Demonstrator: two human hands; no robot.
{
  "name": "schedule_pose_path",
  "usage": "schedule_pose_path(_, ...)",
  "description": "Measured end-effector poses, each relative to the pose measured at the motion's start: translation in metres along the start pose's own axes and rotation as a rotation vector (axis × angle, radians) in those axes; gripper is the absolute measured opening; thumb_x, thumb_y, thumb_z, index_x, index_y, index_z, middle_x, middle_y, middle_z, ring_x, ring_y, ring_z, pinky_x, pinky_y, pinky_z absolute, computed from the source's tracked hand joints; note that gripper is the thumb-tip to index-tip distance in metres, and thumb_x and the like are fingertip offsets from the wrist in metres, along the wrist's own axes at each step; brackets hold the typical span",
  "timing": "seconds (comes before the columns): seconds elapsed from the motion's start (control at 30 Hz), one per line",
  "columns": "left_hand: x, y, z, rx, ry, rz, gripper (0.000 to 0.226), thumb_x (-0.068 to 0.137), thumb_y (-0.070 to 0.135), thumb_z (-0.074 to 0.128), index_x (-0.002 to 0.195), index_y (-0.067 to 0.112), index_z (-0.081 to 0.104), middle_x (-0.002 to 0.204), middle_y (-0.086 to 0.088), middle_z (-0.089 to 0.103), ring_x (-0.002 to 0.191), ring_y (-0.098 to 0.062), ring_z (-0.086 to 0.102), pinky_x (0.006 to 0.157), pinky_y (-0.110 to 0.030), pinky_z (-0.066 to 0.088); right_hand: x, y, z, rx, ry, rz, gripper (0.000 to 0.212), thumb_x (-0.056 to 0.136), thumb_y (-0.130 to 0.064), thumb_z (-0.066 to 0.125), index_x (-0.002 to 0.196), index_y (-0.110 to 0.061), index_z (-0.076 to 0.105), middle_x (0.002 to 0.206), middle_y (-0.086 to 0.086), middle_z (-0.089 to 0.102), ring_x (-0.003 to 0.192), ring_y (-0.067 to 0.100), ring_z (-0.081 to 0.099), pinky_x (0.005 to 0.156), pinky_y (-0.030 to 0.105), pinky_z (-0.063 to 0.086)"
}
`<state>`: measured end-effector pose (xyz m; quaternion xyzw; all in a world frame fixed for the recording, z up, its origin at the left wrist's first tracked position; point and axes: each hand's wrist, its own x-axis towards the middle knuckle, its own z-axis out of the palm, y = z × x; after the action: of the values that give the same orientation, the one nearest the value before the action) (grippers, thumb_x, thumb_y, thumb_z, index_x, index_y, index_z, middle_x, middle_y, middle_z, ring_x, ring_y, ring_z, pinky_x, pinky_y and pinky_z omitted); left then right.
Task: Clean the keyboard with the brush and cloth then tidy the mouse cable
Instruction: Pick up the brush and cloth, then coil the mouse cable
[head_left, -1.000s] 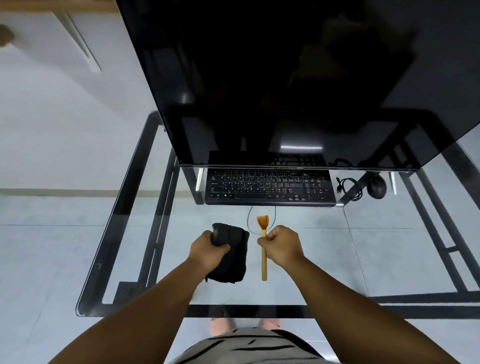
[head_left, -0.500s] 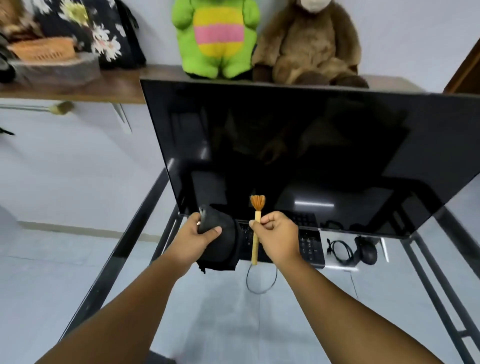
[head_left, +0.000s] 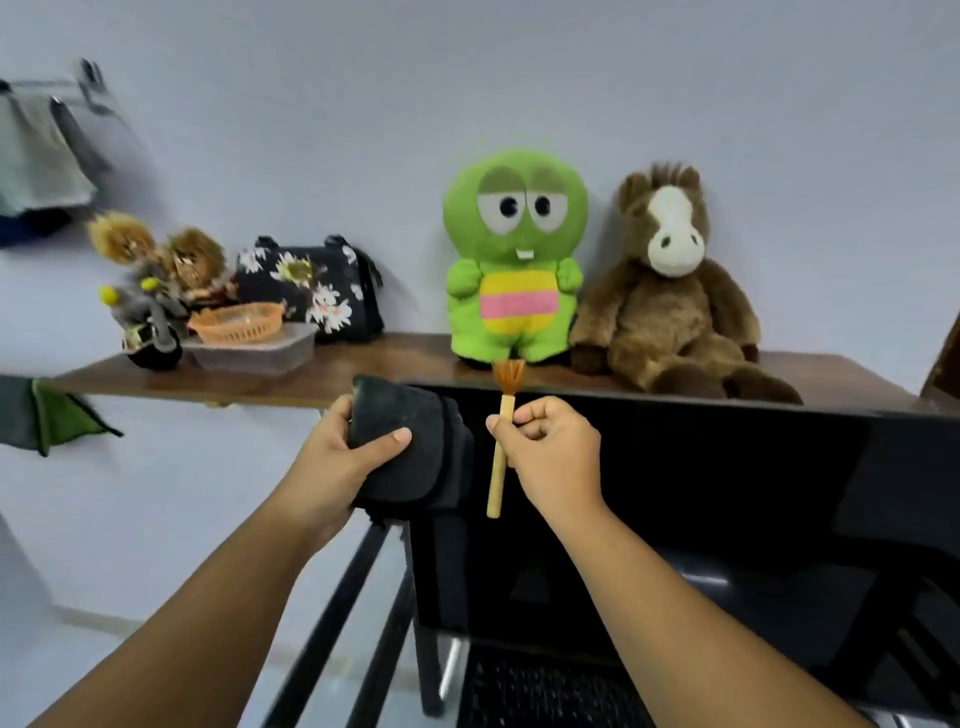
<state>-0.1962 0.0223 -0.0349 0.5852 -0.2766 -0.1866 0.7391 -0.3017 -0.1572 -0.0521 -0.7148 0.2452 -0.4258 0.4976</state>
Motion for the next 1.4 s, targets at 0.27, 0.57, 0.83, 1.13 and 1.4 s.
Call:
schedule_pose_path(0.27,0.103,0.063,-0.077,0.009,-0.021,0.054,0.061,0.075,0.001,0.078,0.128,0.015,0.051,0.118,-0.009,0.068,0.106,-0.026,0.067,0.077,-0.037,0.058,0.095,-0.075,0.096,-0.036,0.099,-0.164,0.027,0.071,-0.036,0.079,0.069,-0.023,0.056,0.061,-0.003,0.065,0.062,0.019,0.068,0.065,0.041,0.057)
schedule_pose_path(0.57,0.209,0.039,-0.112,0.069,-0.065,-0.176,0.05,0.08,-0.007,0.07,0.123,0.011,0.054,0.114,-0.015,0.068,0.103,-0.031,0.066,0.08,-0.038,0.056,0.159,-0.066,0.173,-0.645,-0.102,0.015,0.023,0.075,-0.032,0.075,0.068,-0.014,0.061,0.075,0.007,0.069,0.078,0.029,0.069,0.061,0.031,0.05)
schedule_pose_path(0.83,0.25,0.015,-0.124,0.582,-0.082,-0.35,0.06,0.069,0.013,0.082,0.122,0.01,0.055,0.113,-0.011,0.065,0.106,-0.029,0.061,0.099,-0.046,0.048,0.179,-0.052,0.195,-0.952,-0.298,0.261,0.015,0.083,-0.015,0.066,0.069,-0.011,0.066,0.034,0.0,0.055,0.033,0.014,0.058,0.042,0.022,0.05)
schedule_pose_path(1.13,0.239,0.029,-0.102,1.334,-0.039,-0.164,0.059,0.083,0.033,0.074,0.127,0.005,0.047,0.11,-0.008,0.059,0.096,-0.021,0.056,0.076,-0.026,0.048,0.178,-0.049,0.198,-1.082,-0.356,0.24,0.025,0.087,-0.026,0.061,0.066,-0.012,0.058,0.076,0.005,0.069,0.066,0.023,0.064,0.06,0.025,0.052)
schedule_pose_path(1.4,0.217,0.033,-0.098,1.415,-0.145,-0.029,0.047,0.09,0.036,0.056,0.133,0.019,0.05,0.132,-0.004,0.055,0.117,-0.022,0.053,0.101,-0.037,0.046,0.16,-0.068,0.162,-0.875,-0.332,0.169,0.028,0.089,-0.027,0.054,0.07,-0.007,0.059,0.07,0.013,0.066,0.053,0.029,0.065,0.064,0.029,0.057)
